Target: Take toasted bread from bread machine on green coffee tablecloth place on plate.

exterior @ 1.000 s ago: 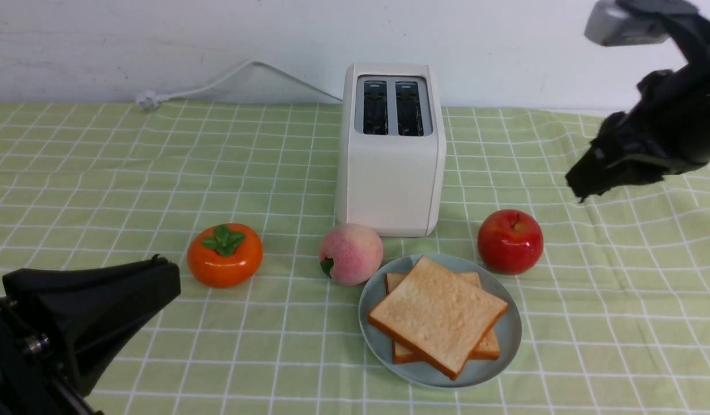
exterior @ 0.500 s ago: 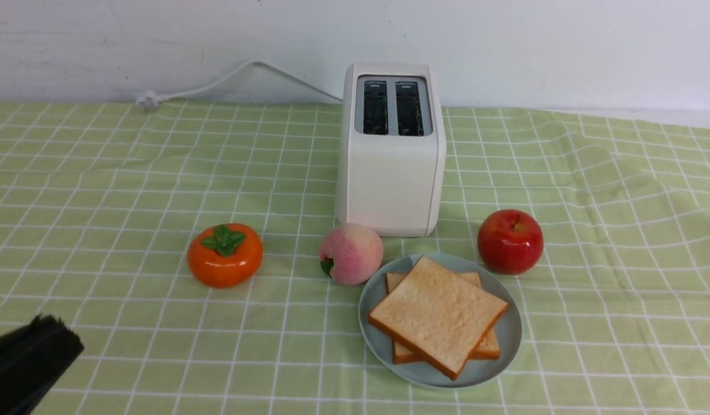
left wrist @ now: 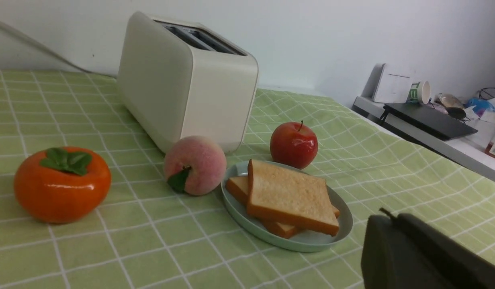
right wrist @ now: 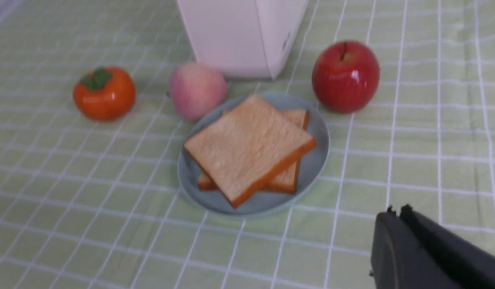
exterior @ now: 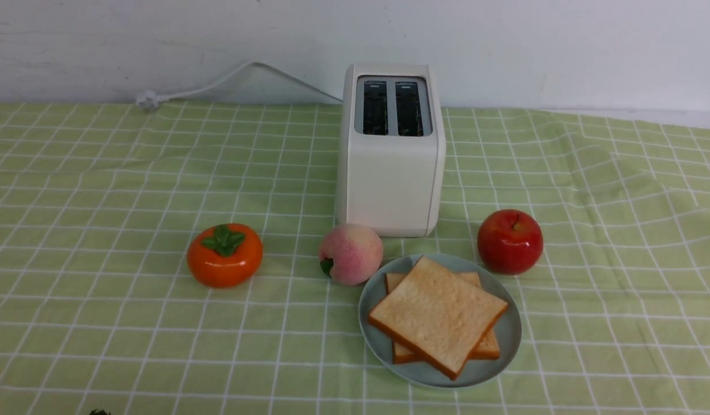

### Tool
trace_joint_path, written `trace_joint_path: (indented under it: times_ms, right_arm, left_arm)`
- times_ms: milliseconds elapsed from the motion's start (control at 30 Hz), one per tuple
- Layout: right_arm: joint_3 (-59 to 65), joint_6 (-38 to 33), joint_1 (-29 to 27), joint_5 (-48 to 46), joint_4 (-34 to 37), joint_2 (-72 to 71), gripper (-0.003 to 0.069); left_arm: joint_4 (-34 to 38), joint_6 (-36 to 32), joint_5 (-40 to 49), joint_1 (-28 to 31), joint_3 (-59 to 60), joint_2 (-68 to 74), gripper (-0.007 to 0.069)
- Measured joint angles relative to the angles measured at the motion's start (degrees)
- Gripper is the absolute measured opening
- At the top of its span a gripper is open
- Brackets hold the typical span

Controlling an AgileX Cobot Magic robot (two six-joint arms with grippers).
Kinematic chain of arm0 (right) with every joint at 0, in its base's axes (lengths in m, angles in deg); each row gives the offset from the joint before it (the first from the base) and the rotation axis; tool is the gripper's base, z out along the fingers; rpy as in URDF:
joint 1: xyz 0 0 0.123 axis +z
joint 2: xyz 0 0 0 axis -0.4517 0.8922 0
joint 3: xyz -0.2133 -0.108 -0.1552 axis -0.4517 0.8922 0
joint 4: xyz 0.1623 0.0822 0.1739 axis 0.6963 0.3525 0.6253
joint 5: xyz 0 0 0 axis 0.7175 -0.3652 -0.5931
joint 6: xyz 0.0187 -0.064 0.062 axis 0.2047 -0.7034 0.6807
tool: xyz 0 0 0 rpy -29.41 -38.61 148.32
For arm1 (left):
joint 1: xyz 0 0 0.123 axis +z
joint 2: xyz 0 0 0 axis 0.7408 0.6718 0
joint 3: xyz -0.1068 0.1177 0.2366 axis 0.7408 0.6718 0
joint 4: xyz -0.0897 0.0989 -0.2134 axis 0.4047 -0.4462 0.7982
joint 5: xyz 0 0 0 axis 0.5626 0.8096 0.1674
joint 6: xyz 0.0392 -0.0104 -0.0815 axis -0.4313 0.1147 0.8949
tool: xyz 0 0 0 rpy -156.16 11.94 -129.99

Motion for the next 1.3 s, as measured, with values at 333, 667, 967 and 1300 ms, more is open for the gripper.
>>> trace_joint_path:
  times_ms: [333, 667, 967, 1300]
  right_arm:
    - [9.5, 0.2, -0.1, 14.4, 3.4, -2.8, 0.0007]
    - [12.1, 0.2, -0.1, 12.5, 3.4, -2.8, 0.0018]
    - [14.0, -2.0, -2.5, 13.8, -7.8, -6.9, -0.0012]
    - [24.4, -2.4, -6.8, 13.0, -12.4, -13.7, -0.002]
  left_arm:
    - [0.2, 0.0, 0.0, 0.0, 0.2, 0.0, -0.0013]
    - [0.2, 0.1, 0.0, 0.0, 0.2, 0.0, -0.0013]
    - [1.0, 0.1, 0.0, 0.0, 0.2, 0.0, -0.0013]
    - [1.2, 0.1, 0.0, 0.0, 0.2, 0.0, -0.0009]
